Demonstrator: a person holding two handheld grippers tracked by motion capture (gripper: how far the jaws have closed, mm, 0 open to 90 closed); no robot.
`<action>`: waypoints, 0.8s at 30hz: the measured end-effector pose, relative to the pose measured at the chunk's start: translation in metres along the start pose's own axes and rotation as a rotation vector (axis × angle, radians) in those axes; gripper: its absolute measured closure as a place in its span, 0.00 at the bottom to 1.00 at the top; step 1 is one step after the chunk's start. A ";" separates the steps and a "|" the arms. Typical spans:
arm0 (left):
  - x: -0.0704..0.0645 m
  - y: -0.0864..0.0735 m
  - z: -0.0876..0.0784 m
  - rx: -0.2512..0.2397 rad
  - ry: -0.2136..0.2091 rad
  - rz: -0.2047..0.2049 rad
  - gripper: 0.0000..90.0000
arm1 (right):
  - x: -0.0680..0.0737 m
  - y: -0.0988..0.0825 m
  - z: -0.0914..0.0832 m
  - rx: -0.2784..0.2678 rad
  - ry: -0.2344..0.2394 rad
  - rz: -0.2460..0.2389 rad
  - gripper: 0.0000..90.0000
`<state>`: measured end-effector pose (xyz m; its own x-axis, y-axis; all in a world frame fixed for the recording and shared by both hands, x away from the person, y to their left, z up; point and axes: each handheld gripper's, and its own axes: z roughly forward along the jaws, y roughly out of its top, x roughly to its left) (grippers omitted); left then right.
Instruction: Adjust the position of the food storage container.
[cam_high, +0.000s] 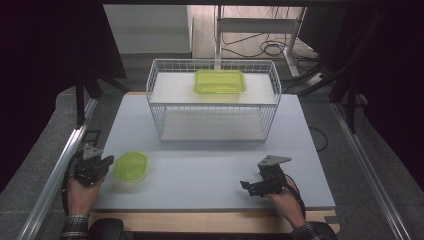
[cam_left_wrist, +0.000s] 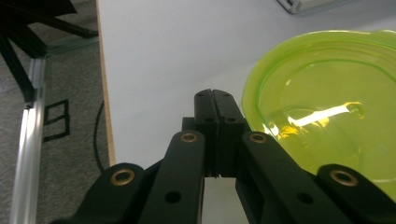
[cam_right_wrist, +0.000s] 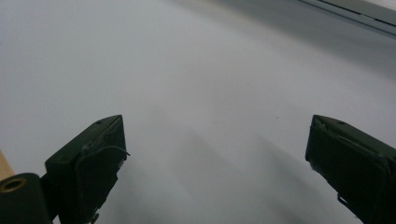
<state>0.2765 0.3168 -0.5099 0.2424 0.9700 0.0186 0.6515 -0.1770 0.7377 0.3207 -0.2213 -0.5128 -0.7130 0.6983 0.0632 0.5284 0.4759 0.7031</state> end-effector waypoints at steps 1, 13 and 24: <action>-0.001 0.000 0.000 0.000 -0.002 0.000 1.00 | 0.000 0.000 0.000 0.000 0.000 0.000 0.06; -0.028 0.007 0.006 0.003 -0.040 0.029 1.00 | 0.000 0.000 -0.001 0.000 -0.003 -0.003 0.06; -0.071 0.018 0.014 0.005 -0.125 0.102 1.00 | 0.000 0.000 0.000 0.005 -0.003 -0.004 0.06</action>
<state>0.2810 0.2423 -0.5073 0.3947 0.9188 0.0087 0.6227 -0.2745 0.7327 0.3203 -0.2212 -0.5127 -0.7139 0.6978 0.0585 0.5276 0.4812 0.7000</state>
